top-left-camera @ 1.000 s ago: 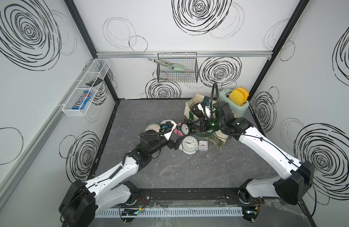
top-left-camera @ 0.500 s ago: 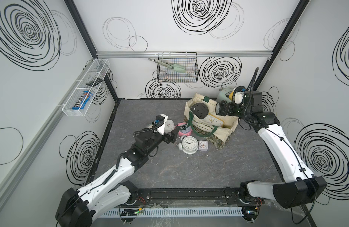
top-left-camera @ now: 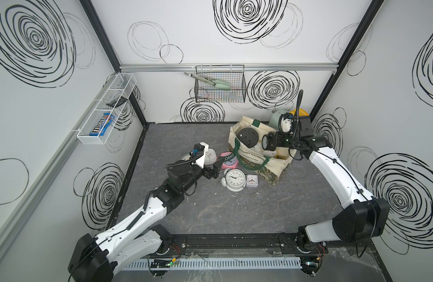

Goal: Put the alarm clock into the canvas bag
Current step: Place the alarm at the canvas bag.

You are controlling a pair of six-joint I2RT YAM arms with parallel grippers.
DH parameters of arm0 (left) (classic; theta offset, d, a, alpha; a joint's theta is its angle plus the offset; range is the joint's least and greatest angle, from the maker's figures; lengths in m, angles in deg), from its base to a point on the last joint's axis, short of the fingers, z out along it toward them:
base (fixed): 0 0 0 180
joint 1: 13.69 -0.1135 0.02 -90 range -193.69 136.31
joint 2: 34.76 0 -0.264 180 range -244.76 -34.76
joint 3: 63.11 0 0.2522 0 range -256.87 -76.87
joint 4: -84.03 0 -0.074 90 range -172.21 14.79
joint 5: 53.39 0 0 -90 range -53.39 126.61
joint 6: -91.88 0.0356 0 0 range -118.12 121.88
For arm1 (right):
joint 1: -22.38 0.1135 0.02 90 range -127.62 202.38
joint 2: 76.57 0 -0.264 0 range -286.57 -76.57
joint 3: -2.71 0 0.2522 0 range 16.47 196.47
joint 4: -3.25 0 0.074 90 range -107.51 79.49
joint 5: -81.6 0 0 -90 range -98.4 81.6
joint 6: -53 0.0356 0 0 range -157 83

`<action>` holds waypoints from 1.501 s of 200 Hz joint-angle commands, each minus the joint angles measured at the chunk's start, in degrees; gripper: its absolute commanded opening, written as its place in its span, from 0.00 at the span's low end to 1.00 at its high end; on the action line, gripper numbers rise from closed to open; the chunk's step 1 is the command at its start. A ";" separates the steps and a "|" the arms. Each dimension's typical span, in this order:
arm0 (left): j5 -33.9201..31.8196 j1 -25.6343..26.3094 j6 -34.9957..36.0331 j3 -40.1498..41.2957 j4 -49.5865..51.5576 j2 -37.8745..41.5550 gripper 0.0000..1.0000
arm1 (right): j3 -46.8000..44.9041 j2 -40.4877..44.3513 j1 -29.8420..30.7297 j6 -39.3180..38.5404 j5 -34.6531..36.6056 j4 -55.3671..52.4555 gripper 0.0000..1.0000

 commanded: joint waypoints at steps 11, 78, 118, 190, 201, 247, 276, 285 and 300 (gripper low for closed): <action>-0.72 0.26 -0.36 -0.20 -1.70 0.90 0.96 | -3.08 -0.95 0.47 -0.46 -0.14 5.47 0.03; -2.63 0.26 -0.42 -0.27 -1.29 0.53 0.96 | -4.83 1.64 1.12 0.29 2.21 5.92 0.45; -7.21 0.50 -1.94 -0.86 0.98 -0.73 0.96 | -1.80 6.40 3.62 -0.07 3.32 5.03 0.63; -10.47 -5.19 -14.79 -7.50 25.01 -4.25 0.96 | -3.47 12.90 10.82 -1.05 4.80 6.56 0.91; -10.12 -8.48 -16.70 -8.77 30.66 -5.35 0.96 | -4.91 13.63 12.28 -0.83 4.50 7.58 0.99; -3.29 -18.27 -28.75 -12.69 44.01 -14.93 0.96 | -11.21 15.24 15.96 -0.20 2.17 12.08 0.97; -10.95 -12.30 -34.52 -11.96 44.44 -18.30 0.96 | -14.30 15.84 16.64 0.48 -1.31 13.93 0.97; -11.27 -11.30 -36.24 -12.11 44.67 -20.24 0.96 | -15.26 16.20 16.82 0.86 -2.47 14.66 0.97; -12.95 -10.09 -39.63 -12.78 45.74 -23.97 0.96 | -16.20 16.68 17.24 1.12 -3.48 15.24 0.97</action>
